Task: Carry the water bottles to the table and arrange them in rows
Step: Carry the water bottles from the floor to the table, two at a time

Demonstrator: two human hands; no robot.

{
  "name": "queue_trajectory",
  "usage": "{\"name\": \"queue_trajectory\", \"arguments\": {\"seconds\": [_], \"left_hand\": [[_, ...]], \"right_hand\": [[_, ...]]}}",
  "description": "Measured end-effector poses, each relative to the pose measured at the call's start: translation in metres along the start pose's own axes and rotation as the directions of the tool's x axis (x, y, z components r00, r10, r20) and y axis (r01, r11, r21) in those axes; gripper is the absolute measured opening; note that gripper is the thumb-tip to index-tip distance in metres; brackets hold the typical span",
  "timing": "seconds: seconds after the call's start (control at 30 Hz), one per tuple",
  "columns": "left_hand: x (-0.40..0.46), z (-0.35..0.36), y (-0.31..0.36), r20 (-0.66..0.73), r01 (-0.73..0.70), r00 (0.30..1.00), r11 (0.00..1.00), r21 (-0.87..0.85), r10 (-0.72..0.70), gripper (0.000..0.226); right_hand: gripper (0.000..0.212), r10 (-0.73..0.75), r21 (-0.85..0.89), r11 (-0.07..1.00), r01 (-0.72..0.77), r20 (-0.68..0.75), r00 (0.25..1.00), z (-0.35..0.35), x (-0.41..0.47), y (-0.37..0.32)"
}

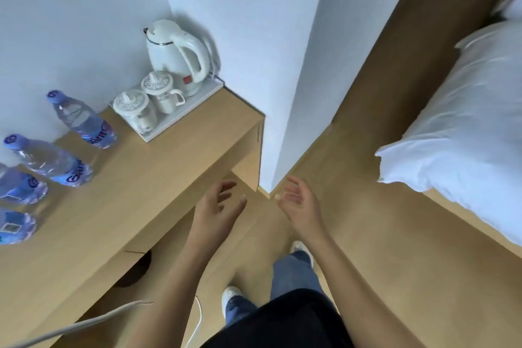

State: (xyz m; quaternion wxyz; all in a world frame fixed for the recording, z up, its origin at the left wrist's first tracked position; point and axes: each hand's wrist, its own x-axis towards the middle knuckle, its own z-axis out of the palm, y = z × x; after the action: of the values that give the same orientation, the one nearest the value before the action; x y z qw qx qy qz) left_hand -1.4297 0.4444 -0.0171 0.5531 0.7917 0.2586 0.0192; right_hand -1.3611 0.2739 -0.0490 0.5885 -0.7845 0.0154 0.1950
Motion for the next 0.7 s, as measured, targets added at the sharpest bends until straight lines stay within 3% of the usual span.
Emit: {"name": "queue_trajectory", "arguments": {"seconds": [0.3, 0.53, 0.7], "left_hand": [[0.04, 0.183, 0.092, 0.228, -0.09, 0.97, 0.996, 0.008, 0.086, 0.029], [0.083, 0.341, 0.183, 0.284, -0.145, 0.948, 0.989, -0.005, 0.141, 0.026], [0.114, 0.405, 0.224, 0.295, -0.158, 0.944, 0.987, 0.015, 0.146, 0.027]], "right_hand": [[0.045, 0.062, 0.053, 0.997, -0.051, -0.229, 0.972, -0.195, 0.029, 0.027], [0.041, 0.063, 0.056, 0.997, -0.046, -0.359, 0.931, -0.364, 0.085, 0.038], [0.041, 0.104, 0.097, 0.993, -0.071, -0.403, 0.909, -0.436, 0.121, 0.044]]}}
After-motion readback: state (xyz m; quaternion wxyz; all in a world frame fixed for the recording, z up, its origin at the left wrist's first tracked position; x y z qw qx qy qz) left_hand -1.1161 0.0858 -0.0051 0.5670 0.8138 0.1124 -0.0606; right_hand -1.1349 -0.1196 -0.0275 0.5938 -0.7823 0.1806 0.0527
